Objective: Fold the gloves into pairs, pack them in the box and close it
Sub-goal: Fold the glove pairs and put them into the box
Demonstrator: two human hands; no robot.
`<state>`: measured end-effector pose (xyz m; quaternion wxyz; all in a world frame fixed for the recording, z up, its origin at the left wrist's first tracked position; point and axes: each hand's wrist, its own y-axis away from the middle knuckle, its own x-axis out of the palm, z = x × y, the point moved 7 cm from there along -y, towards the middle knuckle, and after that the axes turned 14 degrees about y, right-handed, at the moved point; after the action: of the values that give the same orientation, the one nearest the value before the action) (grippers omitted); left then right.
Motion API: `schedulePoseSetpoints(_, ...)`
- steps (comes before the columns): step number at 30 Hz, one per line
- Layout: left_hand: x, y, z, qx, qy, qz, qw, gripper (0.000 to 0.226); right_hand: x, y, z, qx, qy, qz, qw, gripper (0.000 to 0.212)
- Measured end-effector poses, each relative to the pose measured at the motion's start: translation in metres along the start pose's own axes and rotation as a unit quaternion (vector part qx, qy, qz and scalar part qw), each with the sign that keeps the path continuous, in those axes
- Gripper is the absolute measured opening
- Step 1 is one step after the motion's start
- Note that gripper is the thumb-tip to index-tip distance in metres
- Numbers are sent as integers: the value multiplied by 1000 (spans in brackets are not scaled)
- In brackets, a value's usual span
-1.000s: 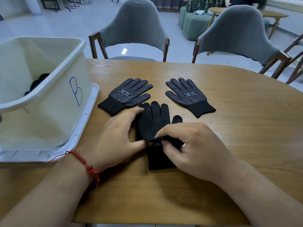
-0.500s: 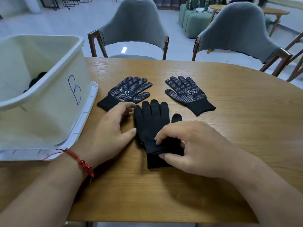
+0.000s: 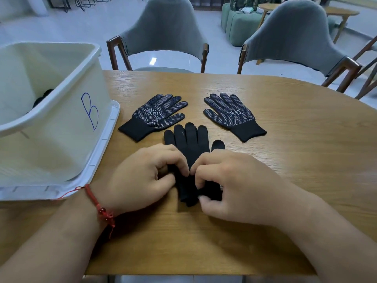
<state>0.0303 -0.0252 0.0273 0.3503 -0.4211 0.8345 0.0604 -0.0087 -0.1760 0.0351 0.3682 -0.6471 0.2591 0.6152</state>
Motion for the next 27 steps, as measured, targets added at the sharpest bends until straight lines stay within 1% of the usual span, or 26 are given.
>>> schedulePoseSetpoints(3, 1, 2, -1, 8, -5, 34, 999, 41, 1, 0, 3, 0, 12, -19, 1000, 14)
schedulePoseSetpoints(5, 3, 4, -3, 20, -12, 49, 999, 39, -4, 0, 0, 20, -16, -46, 999, 13)
schedulePoseSetpoints(8, 5, 3, -1, 30, -25, 39, 998, 32, -11, 1, -9, 57, -111, -90, 988, 9)
schedulePoseSetpoints(11, 5, 0, 1, 29, -21, -7, 999, 20, -11, 1, -20, 103, -194, -103, 970, 9)
schedulePoseSetpoints(13, 3, 0, 2, 13, 7, -33, 999, 12, -11, 2, -25, 126, -265, -107, 950, 10)
schedulePoseSetpoints(14, 2, 1, 4, -2, 34, -39, 999, 9, -11, 2, -27, 132, -314, -108, 934, 9)
schedulePoseSetpoints(15, 0, 2, 7, -17, 61, -40, 997, 9, -11, 2, -28, 137, -357, -100, 918, 13)
schedulePoseSetpoints(16, -1, 2, 8, -29, 83, -40, 995, 14, -12, 3, -29, 137, -378, -87, 911, 21)
schedulePoseSetpoints(18, -2, 2, 6, -35, 111, -36, 993, 24, -10, 2, -29, 131, -346, -54, 928, 38)
schedulePoseSetpoints(19, -2, 2, 4, -34, 123, -33, 991, 26, -8, 2, -29, 129, -314, -36, 940, 42)
schedulePoseSetpoints(20, -1, 1, 3, -37, 137, -29, 989, 27, -4, 3, -30, 134, -284, -26, 949, 42)
schedulePoseSetpoints(21, -1, 1, 2, -43, 148, -25, 988, 28, -2, 3, -32, 145, -265, -25, 953, 37)
schedulePoseSetpoints(23, 0, 2, 2, -58, 168, -17, 984, 30, 0, 3, -34, 158, -273, -28, 948, 27)
schedulePoseSetpoints(25, 2, 3, 3, -73, 184, -4, 980, 30, 3, 4, -32, 151, -315, -4, 937, 30)
schedulePoseSetpoints(27, 3, 3, 5, -89, 181, -1, 979, 32, 4, 2, -31, 143, -333, 10, 932, 34)
